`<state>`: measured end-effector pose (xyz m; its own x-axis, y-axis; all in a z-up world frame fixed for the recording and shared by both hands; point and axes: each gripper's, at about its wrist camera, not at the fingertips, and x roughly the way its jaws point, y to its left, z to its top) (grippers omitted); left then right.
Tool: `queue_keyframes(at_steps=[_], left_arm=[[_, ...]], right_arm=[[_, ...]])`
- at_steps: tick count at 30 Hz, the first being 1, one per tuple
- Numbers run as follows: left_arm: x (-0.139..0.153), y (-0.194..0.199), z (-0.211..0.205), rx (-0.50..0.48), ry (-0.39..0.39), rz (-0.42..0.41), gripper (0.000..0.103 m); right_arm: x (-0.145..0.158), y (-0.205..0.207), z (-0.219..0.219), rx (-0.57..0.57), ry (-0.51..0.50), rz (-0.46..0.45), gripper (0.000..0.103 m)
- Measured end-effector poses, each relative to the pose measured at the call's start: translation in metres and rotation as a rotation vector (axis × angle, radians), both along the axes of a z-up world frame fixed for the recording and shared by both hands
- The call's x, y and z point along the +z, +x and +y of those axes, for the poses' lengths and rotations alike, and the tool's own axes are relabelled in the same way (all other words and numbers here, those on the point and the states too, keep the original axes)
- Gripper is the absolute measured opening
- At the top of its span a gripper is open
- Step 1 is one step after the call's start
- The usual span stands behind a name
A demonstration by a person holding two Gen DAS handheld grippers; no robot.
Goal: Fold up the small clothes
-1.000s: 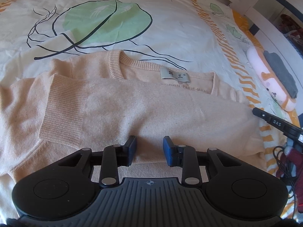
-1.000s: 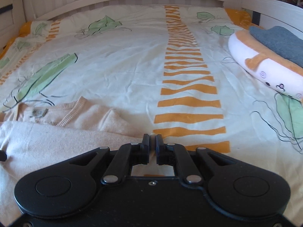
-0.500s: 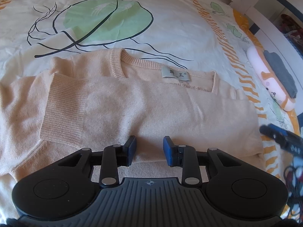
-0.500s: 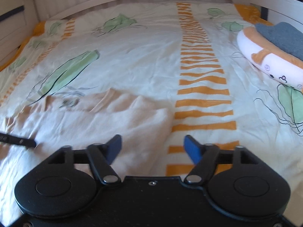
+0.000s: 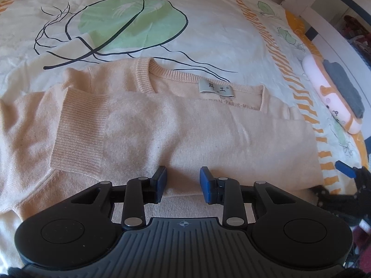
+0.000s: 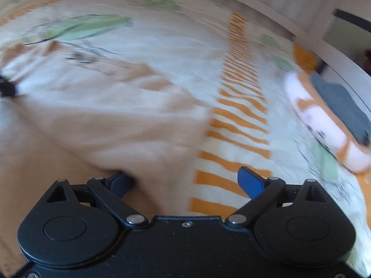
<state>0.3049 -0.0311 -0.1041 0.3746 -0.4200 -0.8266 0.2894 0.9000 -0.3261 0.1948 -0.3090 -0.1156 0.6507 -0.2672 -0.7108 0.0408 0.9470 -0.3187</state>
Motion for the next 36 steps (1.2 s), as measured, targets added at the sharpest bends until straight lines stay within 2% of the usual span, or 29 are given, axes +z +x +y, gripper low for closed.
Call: queue_keyframes(at_steps=[4,9,12,16,19,21,25,32,35,36], left_arm=[[0.001,0.000,0.001,0.006,-0.002,0.003,0.031],[0.011,-0.003,0.009,0.032,0.005,-0.022,0.031],[0.018,-0.004,0.016,0.058,0.036,-0.069,0.031],[0.018,-0.001,0.025,0.092,0.036,-0.065,0.031],[0.017,-0.001,0.027,0.096,0.038,-0.060,0.031],[0.019,0.000,0.027,0.096,0.036,-0.065,0.031],[0.020,0.002,0.026,0.095,0.028,-0.067,0.031],[0.014,0.006,0.023,0.093,0.032,-0.043,0.031],[0.011,0.007,0.022,0.094,0.036,-0.035,0.031],[0.011,0.007,0.021,0.093,0.039,-0.035,0.031]], right_arm=[[0.005,-0.007,-0.033,-0.095,0.147,0.009,0.096],[0.020,-0.016,-0.028,-0.067,0.183,0.030,0.096],[0.033,-0.021,-0.027,-0.051,0.263,0.016,0.097],[0.045,0.001,-0.044,-0.057,0.433,-0.014,0.097],[0.045,0.026,-0.064,-0.078,0.524,-0.080,0.096],[0.041,0.045,-0.074,-0.083,0.551,-0.103,0.094],[0.027,0.077,-0.089,-0.105,0.622,-0.108,0.071],[0.004,0.101,-0.099,-0.061,0.706,-0.048,0.071],[-0.003,0.099,-0.095,-0.025,0.669,-0.016,0.071],[-0.004,0.098,-0.094,-0.017,0.658,-0.016,0.066]])
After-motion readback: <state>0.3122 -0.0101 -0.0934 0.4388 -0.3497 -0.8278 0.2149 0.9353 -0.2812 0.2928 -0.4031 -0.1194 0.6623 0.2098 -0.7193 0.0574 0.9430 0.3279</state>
